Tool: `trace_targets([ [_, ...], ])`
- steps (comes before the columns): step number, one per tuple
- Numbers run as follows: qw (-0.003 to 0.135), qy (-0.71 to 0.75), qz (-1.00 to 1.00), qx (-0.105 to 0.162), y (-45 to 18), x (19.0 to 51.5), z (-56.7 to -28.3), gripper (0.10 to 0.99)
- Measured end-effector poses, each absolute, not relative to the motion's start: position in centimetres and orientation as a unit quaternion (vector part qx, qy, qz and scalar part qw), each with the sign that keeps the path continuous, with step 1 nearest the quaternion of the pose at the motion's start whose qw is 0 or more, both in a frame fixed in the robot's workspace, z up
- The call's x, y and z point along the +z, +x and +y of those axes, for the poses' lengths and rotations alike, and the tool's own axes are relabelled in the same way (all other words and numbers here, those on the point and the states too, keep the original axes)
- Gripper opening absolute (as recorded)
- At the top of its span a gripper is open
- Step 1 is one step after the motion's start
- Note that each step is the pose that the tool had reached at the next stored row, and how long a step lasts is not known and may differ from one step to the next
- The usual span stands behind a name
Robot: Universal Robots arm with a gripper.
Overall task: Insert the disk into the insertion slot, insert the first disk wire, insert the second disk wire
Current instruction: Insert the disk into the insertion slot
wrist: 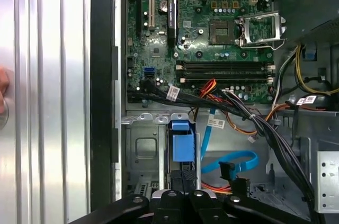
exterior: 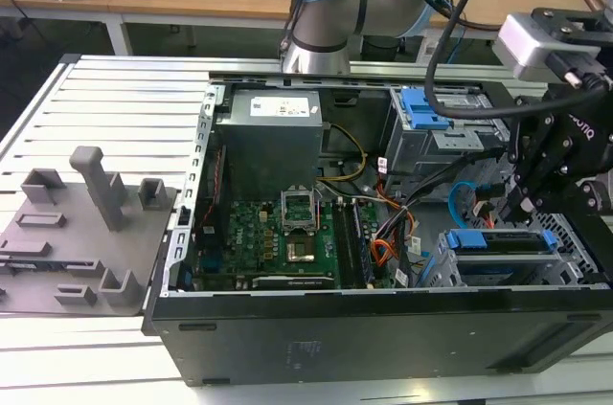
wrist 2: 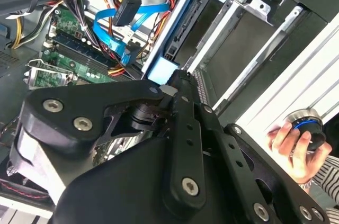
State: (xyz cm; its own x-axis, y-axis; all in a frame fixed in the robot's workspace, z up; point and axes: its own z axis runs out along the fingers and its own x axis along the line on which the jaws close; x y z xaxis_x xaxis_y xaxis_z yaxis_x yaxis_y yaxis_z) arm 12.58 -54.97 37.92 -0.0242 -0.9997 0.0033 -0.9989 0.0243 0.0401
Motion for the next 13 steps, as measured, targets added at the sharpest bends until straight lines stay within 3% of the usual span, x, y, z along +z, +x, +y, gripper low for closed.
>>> trace_targets([
  [13, 0.015, 0.698, -0.715, -0.013, 13.6, 36.2, -55.0, 0.106],
])
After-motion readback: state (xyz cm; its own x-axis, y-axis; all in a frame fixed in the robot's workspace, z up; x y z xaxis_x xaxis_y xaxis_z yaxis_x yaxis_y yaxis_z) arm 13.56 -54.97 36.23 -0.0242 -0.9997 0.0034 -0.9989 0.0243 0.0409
